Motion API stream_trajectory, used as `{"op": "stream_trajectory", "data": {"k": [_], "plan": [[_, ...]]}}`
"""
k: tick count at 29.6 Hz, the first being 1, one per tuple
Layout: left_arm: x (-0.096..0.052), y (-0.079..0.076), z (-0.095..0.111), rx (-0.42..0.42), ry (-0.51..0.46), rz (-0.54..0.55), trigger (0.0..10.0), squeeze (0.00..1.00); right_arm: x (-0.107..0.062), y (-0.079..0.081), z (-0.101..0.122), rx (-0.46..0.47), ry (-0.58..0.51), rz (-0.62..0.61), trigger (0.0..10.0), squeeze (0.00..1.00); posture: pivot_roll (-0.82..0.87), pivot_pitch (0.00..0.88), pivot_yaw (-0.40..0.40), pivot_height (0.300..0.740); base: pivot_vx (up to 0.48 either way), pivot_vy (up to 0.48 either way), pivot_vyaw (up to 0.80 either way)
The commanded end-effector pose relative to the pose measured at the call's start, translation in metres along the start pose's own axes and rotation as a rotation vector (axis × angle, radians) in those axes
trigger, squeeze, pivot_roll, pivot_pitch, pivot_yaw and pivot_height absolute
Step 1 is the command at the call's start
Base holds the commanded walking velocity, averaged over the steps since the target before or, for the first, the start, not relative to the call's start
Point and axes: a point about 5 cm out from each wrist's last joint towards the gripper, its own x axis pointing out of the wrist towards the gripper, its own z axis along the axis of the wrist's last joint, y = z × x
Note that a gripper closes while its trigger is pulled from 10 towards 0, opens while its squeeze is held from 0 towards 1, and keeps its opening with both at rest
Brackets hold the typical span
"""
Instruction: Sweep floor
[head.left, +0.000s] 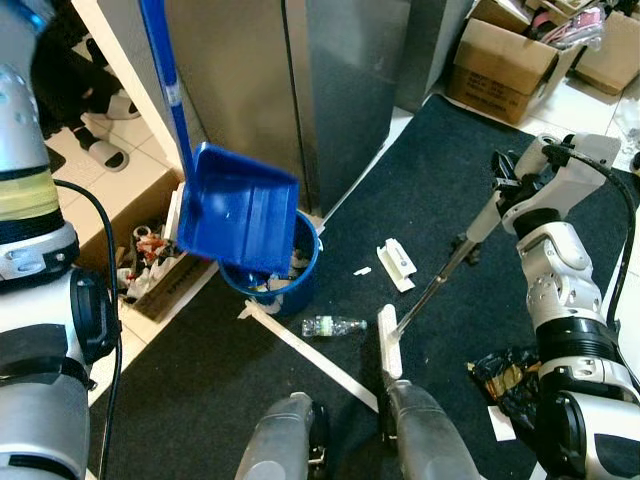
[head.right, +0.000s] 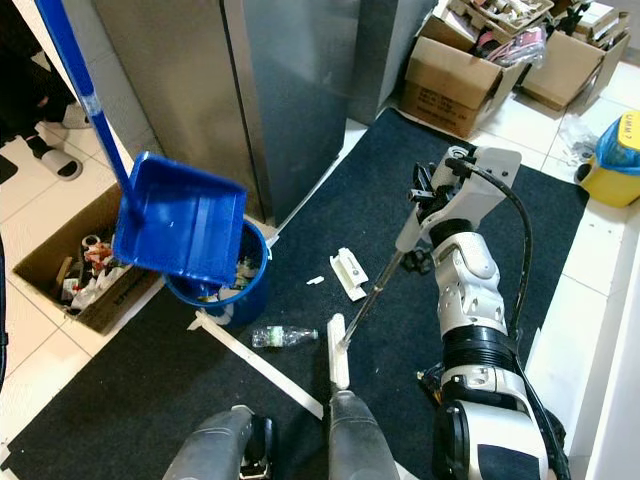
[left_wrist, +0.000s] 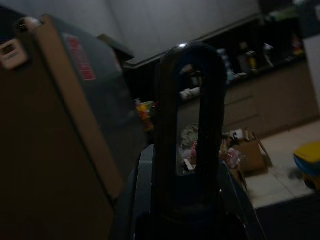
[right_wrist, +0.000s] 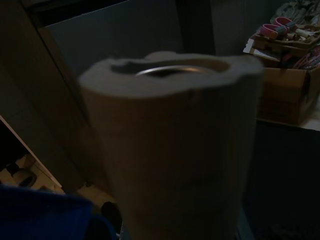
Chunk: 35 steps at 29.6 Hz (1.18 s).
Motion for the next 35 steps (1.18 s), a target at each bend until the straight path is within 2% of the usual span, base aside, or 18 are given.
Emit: {"op": "stream_trajectory", "data": {"k": [1, 4, 8, 20, 35], "plan": [[-0.001, 0.003, 0.014, -0.037, -0.085, 0.076, 10.0, 0.0, -0.001, 0.0, 0.003, -0.039, -0.019, -0.006, 10.0, 0.0, 0.0, 0.055, 0.045, 0.74, 0.0, 0.0, 0.0], [-0.006, 0.008, 0.013, -0.131, -0.149, 0.22, 10.0, 0.0, -0.003, -0.013, 0.009, -0.044, -0.046, -0.067, 10.0, 0.0, -0.02, 0.055, 0.047, 0.74, 0.0, 0.0, 0.0], [-0.013, 0.005, 0.005, -0.17, -0.152, 0.263, 10.0, 0.0, -0.003, -0.019, 0.014, -0.059, -0.055, -0.089, 10.0, 0.0, -0.02, 0.054, 0.04, 0.74, 0.0, 0.0, 0.0], [-0.016, -0.003, -0.003, -0.211, -0.139, 0.31, 10.0, 0.0, 0.001, -0.02, 0.014, -0.058, -0.033, -0.109, 10.0, 0.0, -0.02, 0.054, 0.027, 0.74, 0.0, 0.0, -0.64], [-0.011, -0.007, -0.015, -0.244, -0.116, 0.315, 10.0, 0.0, -0.002, -0.025, 0.014, -0.072, -0.034, -0.129, 10.0, 0.0, -0.03, 0.057, 0.032, 0.74, 0.0, 0.0, -0.76]]}}
